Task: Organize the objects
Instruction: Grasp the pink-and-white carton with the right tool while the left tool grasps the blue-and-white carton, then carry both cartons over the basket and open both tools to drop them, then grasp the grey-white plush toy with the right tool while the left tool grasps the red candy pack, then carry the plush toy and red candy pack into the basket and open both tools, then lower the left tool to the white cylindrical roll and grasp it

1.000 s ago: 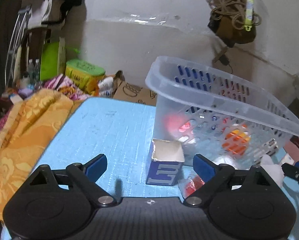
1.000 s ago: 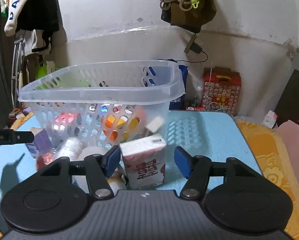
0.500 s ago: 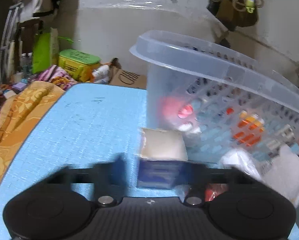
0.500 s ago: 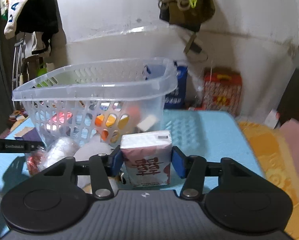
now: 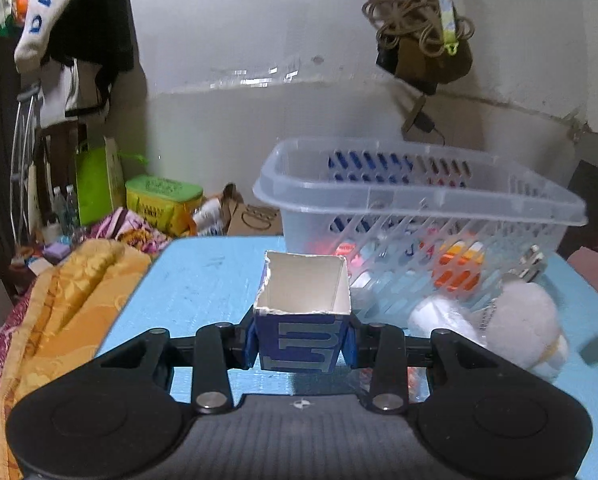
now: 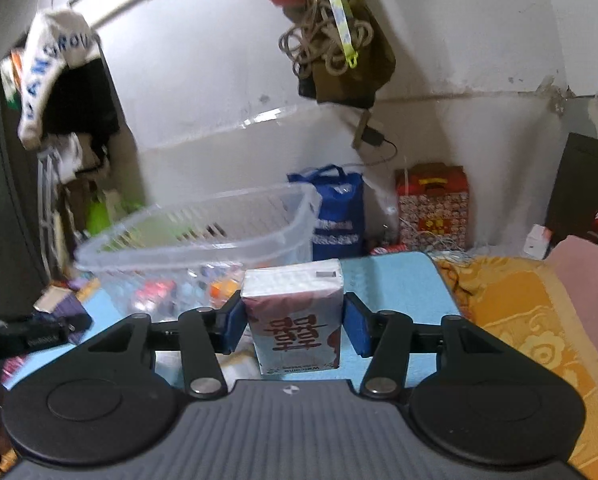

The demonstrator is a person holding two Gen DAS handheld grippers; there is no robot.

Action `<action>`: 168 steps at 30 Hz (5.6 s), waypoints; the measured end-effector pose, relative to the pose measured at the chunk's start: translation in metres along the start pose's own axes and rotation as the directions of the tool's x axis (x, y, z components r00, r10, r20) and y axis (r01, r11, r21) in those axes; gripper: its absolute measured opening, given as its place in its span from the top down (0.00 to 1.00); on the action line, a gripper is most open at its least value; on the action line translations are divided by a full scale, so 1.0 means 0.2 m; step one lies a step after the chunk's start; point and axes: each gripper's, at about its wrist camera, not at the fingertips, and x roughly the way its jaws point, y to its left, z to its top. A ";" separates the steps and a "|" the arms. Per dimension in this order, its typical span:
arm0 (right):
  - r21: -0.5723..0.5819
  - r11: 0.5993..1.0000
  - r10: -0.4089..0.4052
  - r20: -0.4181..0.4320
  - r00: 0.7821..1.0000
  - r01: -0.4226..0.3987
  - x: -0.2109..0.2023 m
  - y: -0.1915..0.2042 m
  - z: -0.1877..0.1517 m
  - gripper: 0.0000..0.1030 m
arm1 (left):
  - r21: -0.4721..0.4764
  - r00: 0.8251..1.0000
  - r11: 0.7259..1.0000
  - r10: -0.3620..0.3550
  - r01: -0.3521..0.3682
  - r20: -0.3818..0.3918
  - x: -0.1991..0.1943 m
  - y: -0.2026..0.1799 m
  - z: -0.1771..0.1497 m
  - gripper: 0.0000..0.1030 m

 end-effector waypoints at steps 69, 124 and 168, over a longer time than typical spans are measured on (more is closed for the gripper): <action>-0.117 0.984 0.109 -0.194 0.975 -0.134 0.22 0.15 -0.15 0.42 | 0.050 0.981 0.995 -0.081 0.091 -0.179 0.29 -0.17 -0.10 0.07; -0.164 0.980 0.123 0.038 0.992 -0.115 -0.14 0.16 0.01 0.42 | -0.048 0.967 0.978 -0.192 0.202 0.166 -0.35 0.01 0.03 0.50; -0.029 0.999 -0.016 -0.106 0.994 0.013 0.12 -0.02 -0.26 0.00 | 0.024 0.973 0.982 -0.181 0.187 -0.144 0.18 -0.38 -0.03 0.07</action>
